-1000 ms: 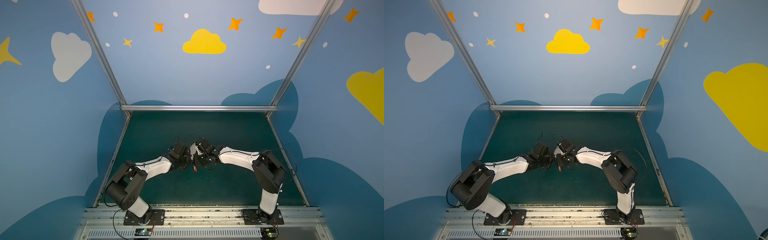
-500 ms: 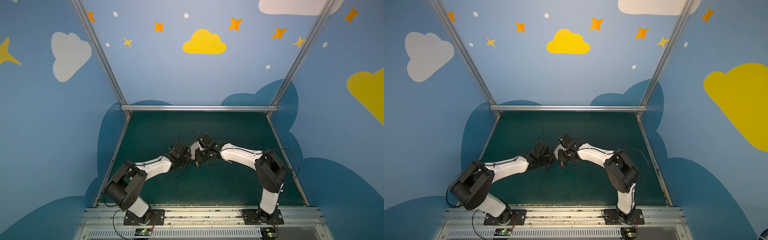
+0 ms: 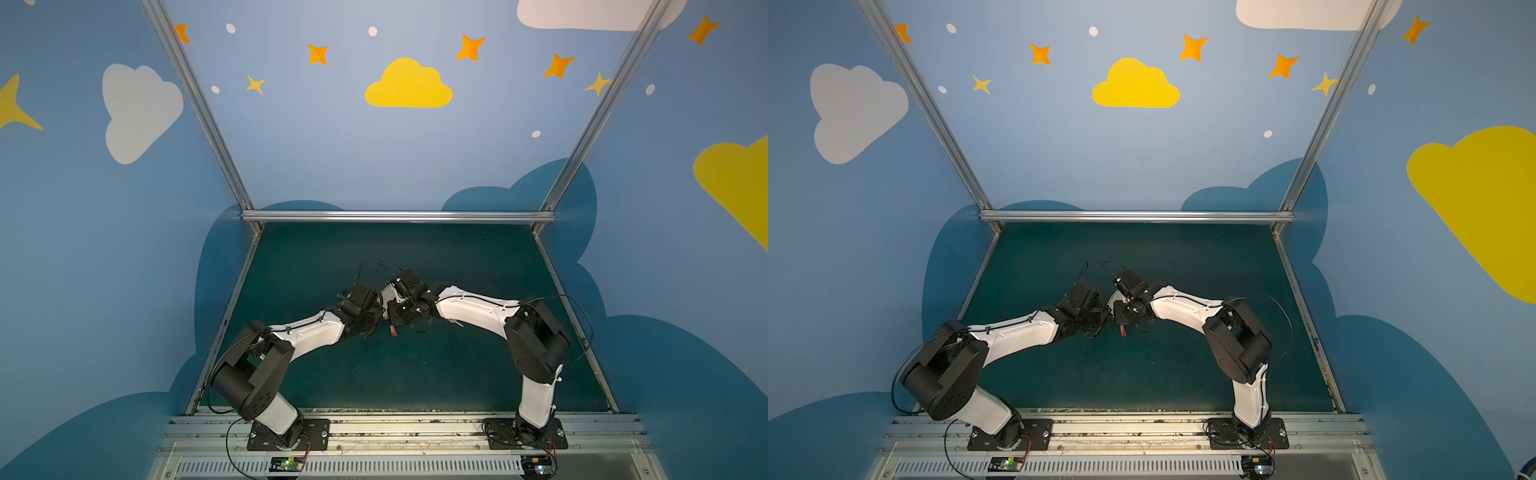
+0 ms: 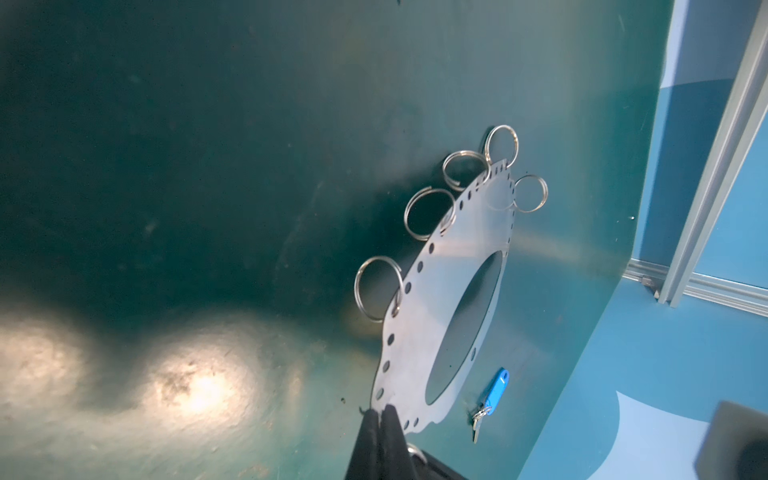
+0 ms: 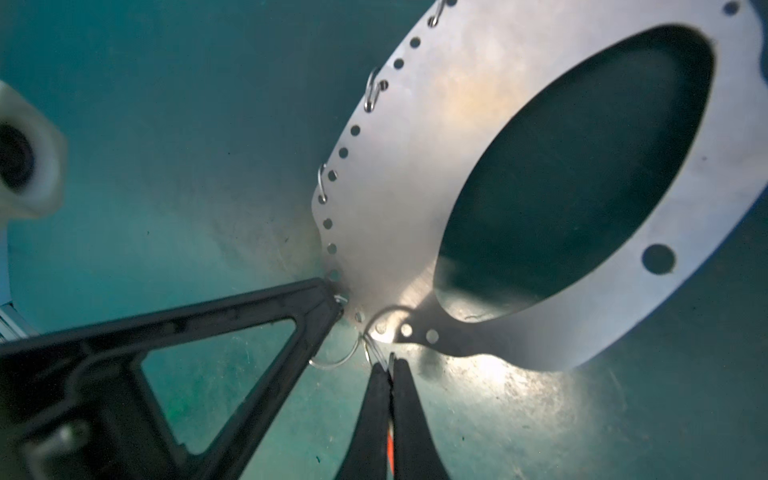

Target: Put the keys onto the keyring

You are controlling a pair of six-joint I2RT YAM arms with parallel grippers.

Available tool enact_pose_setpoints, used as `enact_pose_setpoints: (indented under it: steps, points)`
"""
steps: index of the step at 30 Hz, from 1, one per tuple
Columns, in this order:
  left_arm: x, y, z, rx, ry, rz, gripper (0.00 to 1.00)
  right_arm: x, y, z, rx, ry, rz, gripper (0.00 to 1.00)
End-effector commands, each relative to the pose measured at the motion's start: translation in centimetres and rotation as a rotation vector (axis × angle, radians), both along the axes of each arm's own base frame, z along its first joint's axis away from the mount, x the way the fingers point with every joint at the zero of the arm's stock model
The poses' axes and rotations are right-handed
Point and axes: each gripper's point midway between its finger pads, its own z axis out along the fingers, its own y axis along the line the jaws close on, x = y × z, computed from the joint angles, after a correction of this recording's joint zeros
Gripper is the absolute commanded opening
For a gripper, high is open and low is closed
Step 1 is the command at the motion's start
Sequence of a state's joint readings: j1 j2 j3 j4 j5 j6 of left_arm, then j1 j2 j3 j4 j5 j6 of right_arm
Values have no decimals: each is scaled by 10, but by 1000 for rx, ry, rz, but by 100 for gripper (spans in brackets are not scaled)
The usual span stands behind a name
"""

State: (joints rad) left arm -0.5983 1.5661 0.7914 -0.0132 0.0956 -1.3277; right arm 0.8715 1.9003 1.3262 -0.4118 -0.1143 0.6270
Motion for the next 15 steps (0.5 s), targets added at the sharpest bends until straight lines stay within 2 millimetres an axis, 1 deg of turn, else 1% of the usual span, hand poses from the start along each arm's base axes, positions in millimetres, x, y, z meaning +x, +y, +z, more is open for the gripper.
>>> enact_pose_setpoints:
  steps: [1, 7, 11, 15]
  points:
    - [7, -6, 11, -9, -34, -9, 4, -6, 8, -4, -10, 16, 37, 0]
    - [6, -10, 10, -18, -30, -18, 4, -6, 11, -3, -2, 12, 36, 0]
    - [5, -10, 9, -11, -31, -21, 4, -2, 5, -2, -7, 3, 0, 0]
    - [4, -3, 8, 19, -50, -19, 4, -1, -4, 0, 16, -6, -36, 0]
